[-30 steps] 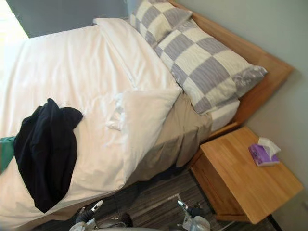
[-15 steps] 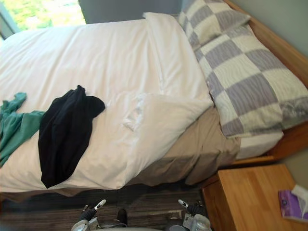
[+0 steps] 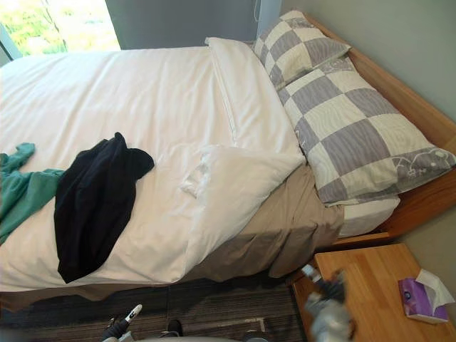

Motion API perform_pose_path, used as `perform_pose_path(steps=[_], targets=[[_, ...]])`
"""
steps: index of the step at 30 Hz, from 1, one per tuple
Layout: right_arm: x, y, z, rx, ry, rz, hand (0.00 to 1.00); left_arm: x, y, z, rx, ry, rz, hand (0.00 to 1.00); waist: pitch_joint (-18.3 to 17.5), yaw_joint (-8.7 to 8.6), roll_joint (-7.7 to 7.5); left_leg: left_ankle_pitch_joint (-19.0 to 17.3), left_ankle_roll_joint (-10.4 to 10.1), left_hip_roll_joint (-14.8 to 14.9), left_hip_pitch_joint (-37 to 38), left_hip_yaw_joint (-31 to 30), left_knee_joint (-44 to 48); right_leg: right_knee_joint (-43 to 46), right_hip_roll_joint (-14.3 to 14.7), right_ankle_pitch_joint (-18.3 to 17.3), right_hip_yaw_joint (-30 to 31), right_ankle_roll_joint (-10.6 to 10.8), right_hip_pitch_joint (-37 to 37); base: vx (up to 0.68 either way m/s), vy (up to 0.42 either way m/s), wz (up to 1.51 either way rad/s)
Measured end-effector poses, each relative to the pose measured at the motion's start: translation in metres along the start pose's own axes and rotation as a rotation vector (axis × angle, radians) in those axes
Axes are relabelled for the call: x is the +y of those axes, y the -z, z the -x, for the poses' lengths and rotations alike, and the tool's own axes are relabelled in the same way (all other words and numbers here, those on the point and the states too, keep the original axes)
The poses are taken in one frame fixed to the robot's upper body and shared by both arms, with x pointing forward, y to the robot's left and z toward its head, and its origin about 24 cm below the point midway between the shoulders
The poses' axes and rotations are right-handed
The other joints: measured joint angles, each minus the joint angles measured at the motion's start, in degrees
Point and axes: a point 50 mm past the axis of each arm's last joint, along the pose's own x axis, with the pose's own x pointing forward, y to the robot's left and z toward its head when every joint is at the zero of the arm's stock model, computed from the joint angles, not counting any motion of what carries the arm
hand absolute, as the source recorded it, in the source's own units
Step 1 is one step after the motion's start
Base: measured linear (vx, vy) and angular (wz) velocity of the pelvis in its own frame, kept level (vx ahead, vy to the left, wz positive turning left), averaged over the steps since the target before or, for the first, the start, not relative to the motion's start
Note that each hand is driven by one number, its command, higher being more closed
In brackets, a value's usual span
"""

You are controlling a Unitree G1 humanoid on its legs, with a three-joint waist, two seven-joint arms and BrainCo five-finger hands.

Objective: Tidy the bed and pick cloth on bed and put in laundry

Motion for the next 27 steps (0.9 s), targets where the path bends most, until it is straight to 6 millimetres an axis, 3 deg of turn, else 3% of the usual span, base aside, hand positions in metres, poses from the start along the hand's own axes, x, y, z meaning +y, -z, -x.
perform_pose_path(steps=[1,5,8,10,11,14,18,27], targets=[[-0.003,-0.025,-0.01,-0.097,0.014,0.027,0.0,0.008,0.007,0.003,0.018,-0.008,-0.031,0.0,-0.08,-0.15,-0.19,0.02,0.03,0.01,-0.14,-0.15,0.01,-0.46,0.1,0.0,0.03,0.02,-0.1,-0.03,0.017,0.1],[0.011,-0.069,-0.026,-0.266,-0.009,0.094,0.0,0.029,0.022,0.009,0.068,-0.026,-0.112,0.0,-1.53,-0.24,-1.41,0.16,0.22,-0.33,-2.7,-1.02,0.03,-1.01,0.31,0.06,0.85,0.11,-1.93,0.04,0.014,0.09],[0.043,-0.109,-0.034,-0.415,-0.085,0.181,0.0,0.029,0.018,0.007,0.057,-0.002,-0.182,0.0,-1.19,-0.09,-1.9,1.43,1.0,-1.2,-4.18,-2.41,0.3,-1.6,-0.09,2.05,1.25,-0.02,-2.72,0.15,0.032,0.13],[0.07,-0.144,-0.037,-0.534,-0.145,0.213,0.0,0.025,0.015,0.006,0.038,0.035,-0.233,0.0,-0.76,0.14,-1.29,1.61,1.23,-1.48,-5.12,-3.61,0.46,-1.71,-0.22,3.01,1.32,-0.02,-2.91,0.11,0.035,0.25],[0.077,-0.151,-0.037,-0.559,-0.162,0.225,0.0,0.024,0.015,0.007,0.035,0.044,-0.242,0.0,-0.56,0.33,-1.1,1.61,1.23,-1.35,-5.09,-3.73,0.46,-1.71,-0.06,3.36,1.36,-0.02,-2.87,0.07,0.023,0.2],[0.118,-0.194,-0.027,-0.735,-0.253,0.307,0.0,0.015,0.011,0.005,0.01,0.068,-0.249,0.0,1.98,1.85,-0.22,1.7,1.36,-1.02,-5.6,-4.78,0.48,-1.68,0.36,4.23,1.35,-0.58,-2.99,0.01,0.012,0.13],[0.15,-0.226,-0.011,-0.88,-0.324,0.37,0.0,0.009,0.007,0.004,-0.001,0.091,-0.265,0.0,5.07,2.95,0.19,2.44,1.78,-1.05,-7.69,-6.44,0.48,-0.98,0.41,5.11,1.32,-0.38,-4.59,-0.05,0.017,0.19],[0.166,-0.28,0.004,-1.054,-0.329,0.404,0.0,0.002,-0.008,0.001,-0.059,0.103,-0.266,0.0,10.21,3.16,0.68,4.66,2.77,-1.47,-13.69,-8.18,0.44,-0.31,0.29,6.76,3.41,-0.42,-9.98,-0.06,0.047,0.11]])
